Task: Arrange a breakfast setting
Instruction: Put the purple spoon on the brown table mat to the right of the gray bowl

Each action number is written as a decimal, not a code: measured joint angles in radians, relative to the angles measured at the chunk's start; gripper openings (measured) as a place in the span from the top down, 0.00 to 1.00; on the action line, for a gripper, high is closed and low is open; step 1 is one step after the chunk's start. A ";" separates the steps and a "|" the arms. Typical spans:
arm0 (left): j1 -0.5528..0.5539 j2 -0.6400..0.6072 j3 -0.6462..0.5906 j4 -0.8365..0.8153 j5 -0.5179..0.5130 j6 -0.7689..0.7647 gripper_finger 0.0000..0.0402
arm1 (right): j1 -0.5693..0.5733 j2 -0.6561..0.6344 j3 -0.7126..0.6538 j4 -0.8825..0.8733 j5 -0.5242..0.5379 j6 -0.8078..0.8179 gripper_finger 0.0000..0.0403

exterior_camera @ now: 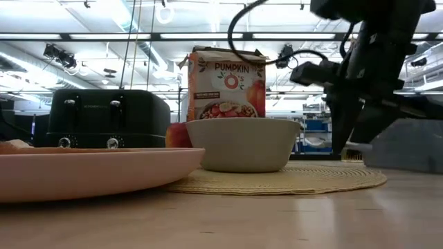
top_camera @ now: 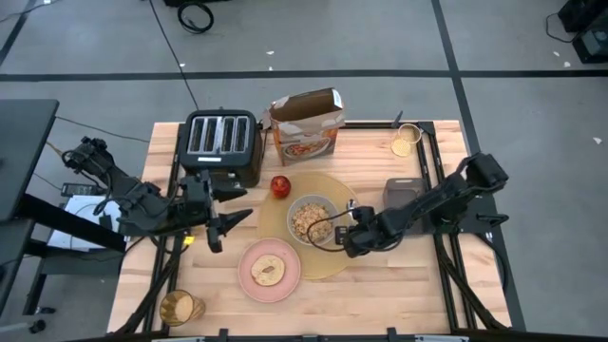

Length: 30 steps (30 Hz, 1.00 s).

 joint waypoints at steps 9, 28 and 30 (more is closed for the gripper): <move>-0.017 0.000 0.000 -0.005 0.009 -0.004 0.39 | -0.050 0.078 0.011 -0.015 -0.053 0.022 0.83; -0.050 0.000 0.000 -0.017 0.008 -0.003 0.39 | -0.113 0.080 0.040 0.008 -0.093 -0.031 0.80; -0.049 0.000 0.000 -0.018 0.007 -0.003 0.39 | -0.119 0.080 0.041 0.008 -0.095 -0.032 0.79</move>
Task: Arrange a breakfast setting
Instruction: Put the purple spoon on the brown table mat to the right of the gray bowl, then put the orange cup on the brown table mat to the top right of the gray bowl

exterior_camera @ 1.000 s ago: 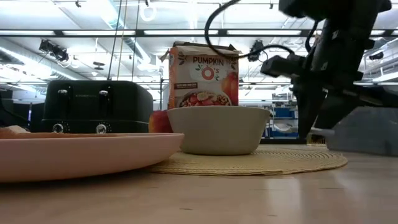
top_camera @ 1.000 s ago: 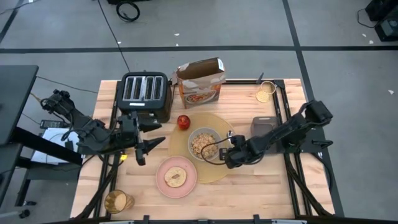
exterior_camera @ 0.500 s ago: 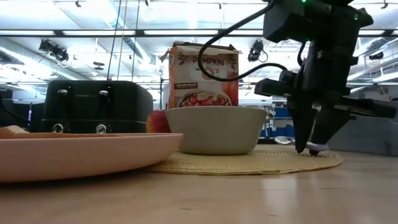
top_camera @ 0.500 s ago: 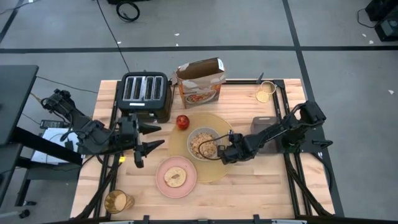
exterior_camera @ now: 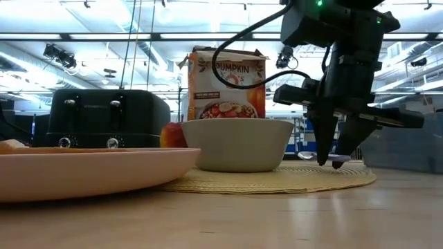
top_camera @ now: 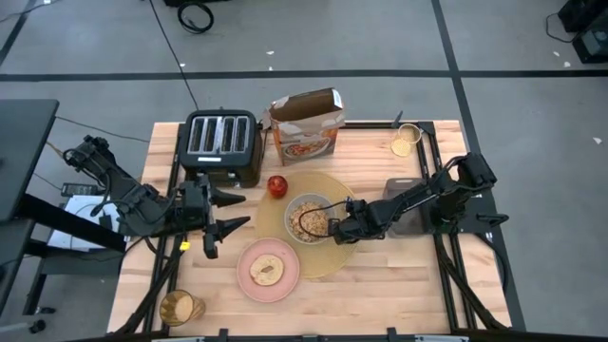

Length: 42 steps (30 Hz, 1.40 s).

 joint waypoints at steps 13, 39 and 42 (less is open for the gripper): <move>-0.018 0.000 0.000 0.037 0.009 -0.001 0.39 | -0.011 0.004 0.000 -0.001 -0.035 0.000 0.78; -0.208 0.057 0.000 -0.190 0.291 -0.557 0.41 | 0.023 -0.331 0.001 -0.034 0.083 -0.454 0.70; -0.256 0.127 0.016 -0.186 0.410 -0.789 0.44 | 0.024 -0.384 0.001 -0.033 0.135 -0.543 0.70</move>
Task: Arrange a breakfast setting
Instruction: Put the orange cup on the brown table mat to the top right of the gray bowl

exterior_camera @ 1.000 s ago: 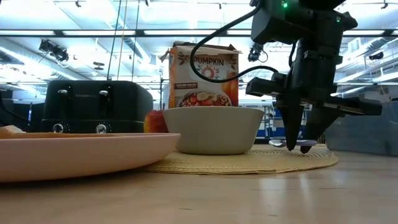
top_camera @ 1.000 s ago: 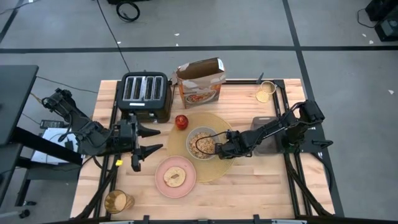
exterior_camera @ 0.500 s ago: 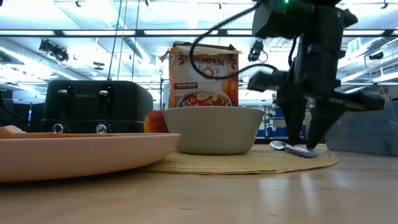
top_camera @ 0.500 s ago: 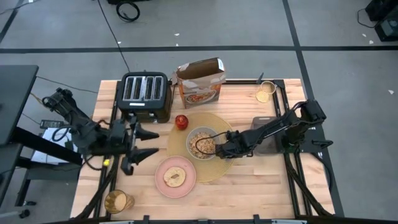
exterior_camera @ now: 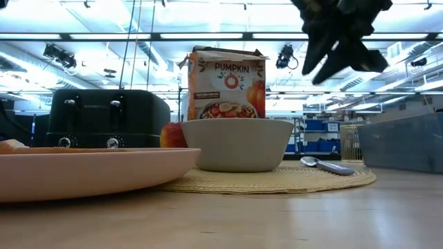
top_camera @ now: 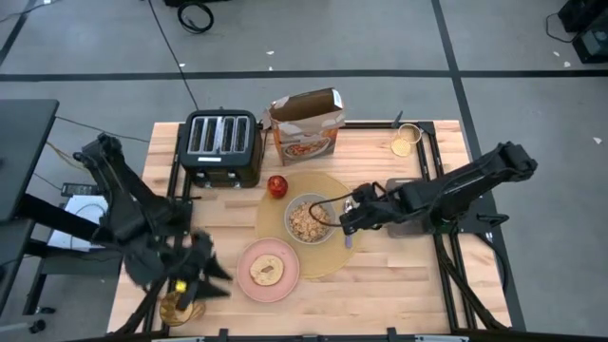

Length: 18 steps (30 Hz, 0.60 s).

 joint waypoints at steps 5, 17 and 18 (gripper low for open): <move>-0.031 0.171 0.231 -0.017 0.053 -0.103 0.51 | -0.001 -0.036 0.000 0.101 0.033 -0.242 0.70; -0.105 0.533 0.707 -0.790 0.308 -0.820 0.58 | 0.153 0.077 0.000 0.560 -0.034 -0.895 0.70; -0.105 0.549 0.710 -0.821 0.342 -0.862 0.58 | 0.161 0.088 0.000 0.559 -0.034 -0.881 0.70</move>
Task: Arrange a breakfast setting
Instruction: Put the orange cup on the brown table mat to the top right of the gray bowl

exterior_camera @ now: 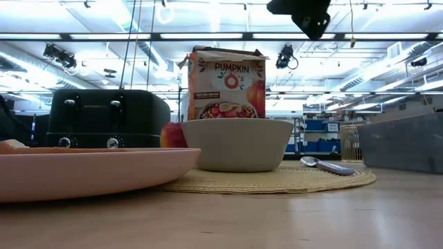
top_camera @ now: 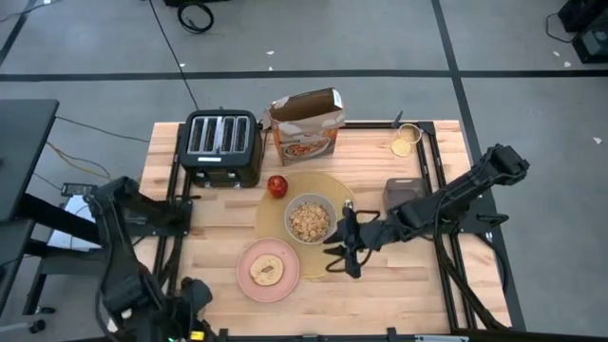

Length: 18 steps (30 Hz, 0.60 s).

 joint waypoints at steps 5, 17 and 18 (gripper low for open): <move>-0.026 0.066 -0.013 -0.131 0.207 -0.129 0.57 | 0.054 0.032 0.000 -0.004 -0.019 0.053 0.70; -0.024 0.089 -0.066 -0.229 0.275 -0.170 0.40 | 0.116 0.037 0.000 -0.006 -0.020 0.100 0.70; -0.019 0.089 -0.086 -0.212 0.288 -0.157 0.40 | 0.115 0.037 0.000 -0.006 -0.019 0.100 0.70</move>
